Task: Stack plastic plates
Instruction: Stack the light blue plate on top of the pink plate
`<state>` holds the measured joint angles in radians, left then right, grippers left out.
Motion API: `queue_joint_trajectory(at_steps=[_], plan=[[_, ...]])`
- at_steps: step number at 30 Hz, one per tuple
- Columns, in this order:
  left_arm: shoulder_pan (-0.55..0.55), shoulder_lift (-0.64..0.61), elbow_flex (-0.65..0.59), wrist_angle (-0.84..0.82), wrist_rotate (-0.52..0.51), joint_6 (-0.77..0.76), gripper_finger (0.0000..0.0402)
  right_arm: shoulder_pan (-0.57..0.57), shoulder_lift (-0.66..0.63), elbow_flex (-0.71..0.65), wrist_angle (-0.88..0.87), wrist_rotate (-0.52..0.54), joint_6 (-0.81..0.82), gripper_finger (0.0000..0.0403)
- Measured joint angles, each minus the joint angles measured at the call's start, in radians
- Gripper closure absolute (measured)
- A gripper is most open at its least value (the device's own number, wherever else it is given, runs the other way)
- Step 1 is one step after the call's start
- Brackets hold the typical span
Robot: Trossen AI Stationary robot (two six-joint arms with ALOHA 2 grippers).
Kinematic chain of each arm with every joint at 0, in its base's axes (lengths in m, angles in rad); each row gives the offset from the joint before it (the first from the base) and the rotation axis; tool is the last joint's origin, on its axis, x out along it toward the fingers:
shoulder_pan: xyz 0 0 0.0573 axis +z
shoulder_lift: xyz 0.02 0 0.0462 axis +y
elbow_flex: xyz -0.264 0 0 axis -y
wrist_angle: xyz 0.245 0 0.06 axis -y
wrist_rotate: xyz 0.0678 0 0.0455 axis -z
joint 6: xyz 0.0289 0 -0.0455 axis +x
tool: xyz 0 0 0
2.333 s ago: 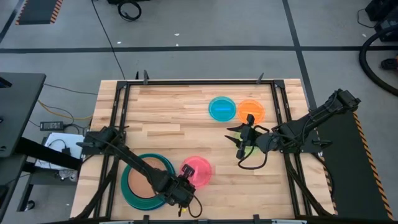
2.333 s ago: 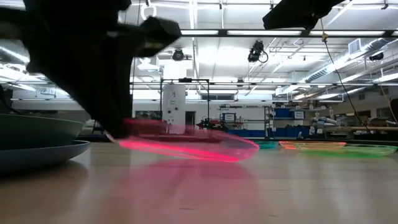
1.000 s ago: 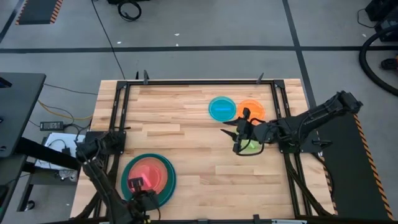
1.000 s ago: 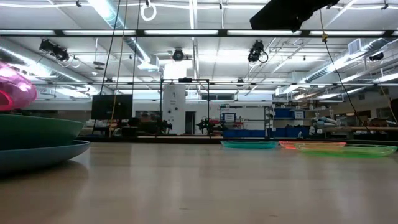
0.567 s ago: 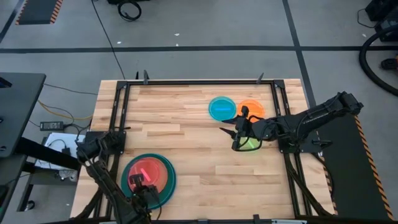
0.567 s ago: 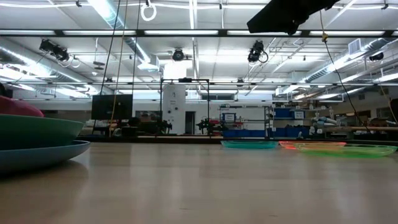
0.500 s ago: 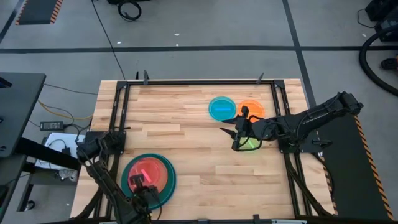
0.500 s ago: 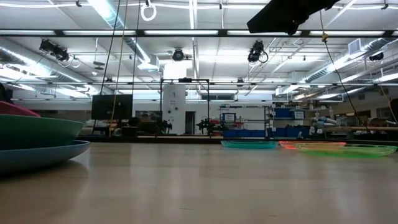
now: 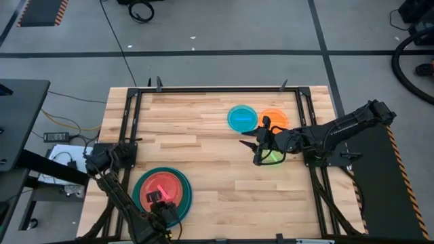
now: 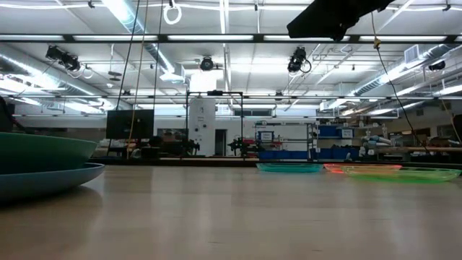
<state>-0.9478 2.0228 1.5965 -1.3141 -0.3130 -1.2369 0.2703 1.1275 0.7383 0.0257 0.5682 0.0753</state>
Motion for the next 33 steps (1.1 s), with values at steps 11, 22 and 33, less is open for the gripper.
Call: queue_joint_trajectory(at_steps=[11,22,33], plan=[[0.055,-0.001,0.072,0.013,0.001,-0.022,0.0263,0.000,0.000,0.000,0.001,-0.028,0.000,0.0253],[0.181,-0.001,0.073,0.037,0.009,0.239,0.0263,0.009,0.000,-0.011,0.005,-0.045,0.044,0.0253],[0.272,-0.001,0.073,0.050,-0.120,0.652,0.0263,0.053,0.000,-0.080,-0.066,-0.023,0.243,0.0253]])
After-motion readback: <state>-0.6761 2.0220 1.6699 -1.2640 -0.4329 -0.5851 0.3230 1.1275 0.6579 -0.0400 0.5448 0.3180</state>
